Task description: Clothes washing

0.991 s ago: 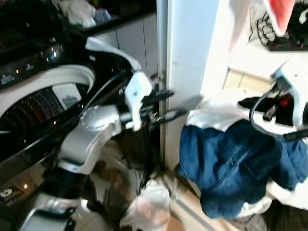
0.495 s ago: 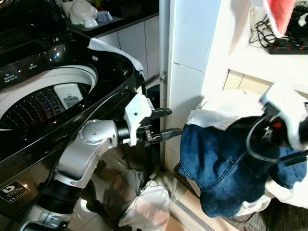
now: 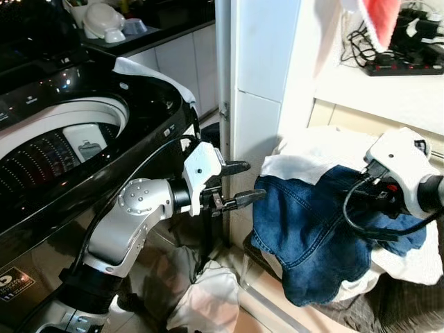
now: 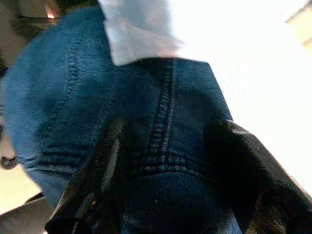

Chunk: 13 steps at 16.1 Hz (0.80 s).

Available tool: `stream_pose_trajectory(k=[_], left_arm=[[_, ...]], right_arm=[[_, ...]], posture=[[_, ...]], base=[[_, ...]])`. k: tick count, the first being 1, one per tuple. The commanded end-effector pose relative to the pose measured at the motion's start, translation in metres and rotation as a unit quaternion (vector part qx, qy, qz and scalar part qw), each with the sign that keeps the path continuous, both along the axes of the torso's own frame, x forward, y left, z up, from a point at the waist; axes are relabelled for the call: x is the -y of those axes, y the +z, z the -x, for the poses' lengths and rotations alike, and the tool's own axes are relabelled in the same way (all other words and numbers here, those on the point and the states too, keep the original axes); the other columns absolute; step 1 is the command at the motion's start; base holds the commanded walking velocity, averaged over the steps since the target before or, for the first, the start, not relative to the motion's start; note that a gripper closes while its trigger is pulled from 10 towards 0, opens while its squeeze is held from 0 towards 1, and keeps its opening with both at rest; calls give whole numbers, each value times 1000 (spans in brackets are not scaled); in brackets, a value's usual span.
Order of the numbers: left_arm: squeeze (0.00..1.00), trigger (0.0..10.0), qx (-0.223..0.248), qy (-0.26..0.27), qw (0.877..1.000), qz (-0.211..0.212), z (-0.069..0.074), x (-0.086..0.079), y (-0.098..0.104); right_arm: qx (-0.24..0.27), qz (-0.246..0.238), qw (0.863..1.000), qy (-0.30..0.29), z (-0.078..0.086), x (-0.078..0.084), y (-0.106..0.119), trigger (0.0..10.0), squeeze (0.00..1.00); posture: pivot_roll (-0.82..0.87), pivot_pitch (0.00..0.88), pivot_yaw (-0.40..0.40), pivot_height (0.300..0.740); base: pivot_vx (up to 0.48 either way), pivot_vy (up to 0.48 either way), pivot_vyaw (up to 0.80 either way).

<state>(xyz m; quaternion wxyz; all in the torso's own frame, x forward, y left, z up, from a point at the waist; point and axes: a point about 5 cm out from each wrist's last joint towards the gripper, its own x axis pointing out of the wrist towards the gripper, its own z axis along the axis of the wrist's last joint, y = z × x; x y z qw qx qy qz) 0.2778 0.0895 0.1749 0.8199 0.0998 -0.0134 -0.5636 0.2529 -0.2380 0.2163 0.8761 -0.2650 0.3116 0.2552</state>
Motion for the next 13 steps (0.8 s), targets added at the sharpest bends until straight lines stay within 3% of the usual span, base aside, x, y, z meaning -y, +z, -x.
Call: stream_pose_trajectory(k=[1, 3, 5, 6, 7, 9, 11, 13], left_arm=[[0, 10000, -1, 2, 1000, -7, -1, 0, -2], [0, 10000, 14, 40, 999, 13, -9, -1, -1], [0, 10000, 27, 76, 996, 39, -16, -5, 6], [0, 10000, 30, 92, 994, 51, -19, -7, 9], [0, 10000, 35, 109, 992, 55, -20, -10, 11], [0, 10000, 25, 149, 987, 55, -22, -15, 8], [0, 10000, 2, 184, 981, 65, -21, -21, 6], [0, 10000, -2, 204, 976, 70, -20, -24, 5]], right_arm=[[5, 5, 1000, -4, -1, 1, -2, 10000, 0], [23, 19, 999, -16, -8, 4, -11, 10000, 0], [40, 15, 999, -4, -10, 0, -5, 10000, 0], [53, -3, 999, 8, -11, -5, 2, 10000, 0], [78, -64, 995, 27, -12, -17, 18, 10000, 0], [105, -131, 985, 49, -10, -29, 46, 10000, 0], [140, -129, 980, 54, -5, -26, 72, 10000, 0], [160, -114, 980, 39, -3, -19, 82, 10000, 0]], posture=[[-50, 0, 66, 740], [-45, 0, 74, 740], [-39, 0, 71, 740], [-35, 0, 68, 740], [-30, 0, 61, 740], [-31, 0, 61, 740], [-35, 0, 64, 740], [-40, 0, 62, 740]], base=[[0, 0, 0], [0, 0, 0], [0, 0, 0], [0, 0, 0], [0, 0, 0], [0, 0, 0], [0, 0, 0], [0, 0, 0]])
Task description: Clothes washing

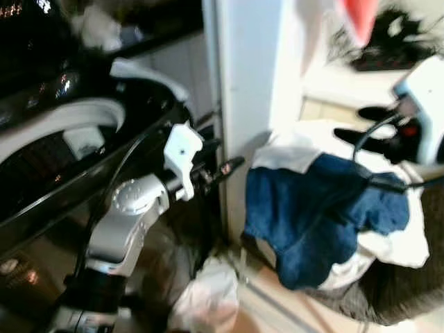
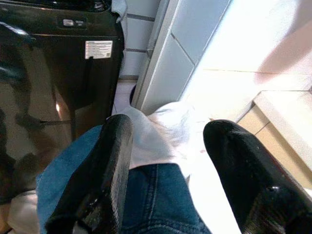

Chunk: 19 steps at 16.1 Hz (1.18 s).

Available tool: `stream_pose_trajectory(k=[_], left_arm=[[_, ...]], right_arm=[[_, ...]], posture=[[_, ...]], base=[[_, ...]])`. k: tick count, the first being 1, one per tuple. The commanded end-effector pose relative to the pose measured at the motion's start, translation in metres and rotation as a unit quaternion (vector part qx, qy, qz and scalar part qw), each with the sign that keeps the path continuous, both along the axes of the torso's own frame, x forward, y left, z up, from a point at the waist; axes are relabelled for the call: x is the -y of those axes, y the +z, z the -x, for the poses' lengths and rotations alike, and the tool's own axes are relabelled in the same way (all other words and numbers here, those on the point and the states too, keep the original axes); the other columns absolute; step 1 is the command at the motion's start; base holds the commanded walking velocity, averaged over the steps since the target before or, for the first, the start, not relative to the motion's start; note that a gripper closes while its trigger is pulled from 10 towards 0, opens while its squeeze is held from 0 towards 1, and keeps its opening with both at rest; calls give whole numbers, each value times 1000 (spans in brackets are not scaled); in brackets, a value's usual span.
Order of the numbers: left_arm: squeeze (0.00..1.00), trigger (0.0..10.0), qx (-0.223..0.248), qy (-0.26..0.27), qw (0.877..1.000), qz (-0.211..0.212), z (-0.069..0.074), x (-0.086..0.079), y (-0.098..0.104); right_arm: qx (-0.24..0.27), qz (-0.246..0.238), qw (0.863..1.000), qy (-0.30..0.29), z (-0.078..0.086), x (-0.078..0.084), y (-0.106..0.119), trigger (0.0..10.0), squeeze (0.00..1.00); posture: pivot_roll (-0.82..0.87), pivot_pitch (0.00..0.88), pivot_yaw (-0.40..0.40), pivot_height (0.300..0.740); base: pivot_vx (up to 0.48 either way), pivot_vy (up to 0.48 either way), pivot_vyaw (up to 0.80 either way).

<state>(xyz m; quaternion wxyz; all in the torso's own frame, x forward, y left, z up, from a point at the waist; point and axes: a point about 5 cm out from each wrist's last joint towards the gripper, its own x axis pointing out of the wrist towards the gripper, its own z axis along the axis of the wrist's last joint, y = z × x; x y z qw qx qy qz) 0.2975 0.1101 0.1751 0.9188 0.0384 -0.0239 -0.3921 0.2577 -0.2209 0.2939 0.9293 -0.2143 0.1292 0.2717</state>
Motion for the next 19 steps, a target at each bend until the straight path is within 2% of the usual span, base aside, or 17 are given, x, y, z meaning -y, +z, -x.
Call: stream_pose_trajectory(k=[1, 2, 3, 4, 5, 6, 7, 8, 9, 10, 11, 12, 15, 16, 17, 19], left_arm=[[0, 10000, 7, 20, 1000, 8, -1, -4, 5], [0, 10000, -2, 49, 999, 12, -4, -4, 2], [0, 10000, -3, 122, 992, -4, -11, -7, -5], [0, 10000, 0, 146, 989, -6, -11, -8, -7], [0, 10000, -7, 167, 986, 8, -9, -11, -10], [0, 10000, -7, 171, 985, 10, -3, -12, -10], [0, 10000, -4, 165, 986, -1, 2, -12, -10], [0, 10000, -5, 157, 988, -3, 4, -12, -11], [0, 10000, 1, 112, 993, -19, 14, -6, -11], [0, 10000, 2, 100, 995, -24, 16, -5, -10], [0, 10000, 3, 93, 995, -24, 17, -5, -9], [0, 10000, -6, 95, 995, -9, 15, -6, -6], [0, 10000, 6, 86, 996, -17, 11, -7, 1], [0, 10000, 4, 63, 998, -16, 14, -4, 4], [0, 10000, -1, 18, 1000, -12, 21, 1, 6], [0, 10000, -9, -22, 1000, -8, 28, 6, 8]], right_arm=[[7, 20, 1000, -17, -1, 2, -3, 10000, 0], [19, 63, 996, -52, -8, 5, -22, 10000, 0], [44, 73, 992, -94, -16, -4, -52, 10000, 0], [50, 53, 991, -109, -17, -8, -60, 10000, 0], [62, 16, 991, -113, -16, -21, -67, 10000, 0], [55, -11, 993, -105, -13, -29, -71, 10000, 0], [32, 1, 997, -75, -10, -30, -75, 10000, 0], [26, 19, 998, -63, -9, -29, -76, 10000, 0], [23, 88, 994, -67, -16, -13, -75, 10000, 0], [25, 107, 992, -66, -19, -9, -72, 10000, 196], [25, 122, 990, -65, -22, -4, -68, 10000, 682], [0, 135, 989, -58, -23, 3, -61, 10000, 1000], [-59, 112, 991, -41, -13, 13, -51, 10000, 1000], [-75, 128, 988, -32, -8, 18, -50, 10000, 1000], [-92, 164, 982, -31, -3, 26, -48, 10000, 1000], [-98, 189, 976, -40, -2, 31, -47, 10000, 1000]], posture=[[-42, 0, 61, 740], [-43, 0, 58, 740], [-32, 0, 44, 740], [-14, 0, 28, 740], [-3, 0, 18, 740], [18, 0, 1, 740], [30, 0, -11, 740], [33, 0, -16, 740], [49, 0, -33, 740], [48, 0, -36, 740], [44, 0, -34, 740], [35, 0, -28, 740], [46, 0, -24, 740], [50, 0, -21, 740], [50, 0, -15, 740], [46, 0, -9, 740]], base=[[0, 0, 0], [0, 0, 0], [0, 0, 0], [0, 0, 0], [0, 0, 0], [0, 0, 0], [0, 0, 0], [0, 0, 0], [0, 0, 0], [0, 0, 0], [0, 0, 0], [0, 0, 0], [0, 0, 0], [0, 0, 0], [0, 0, 0], [0, 0, 0]])
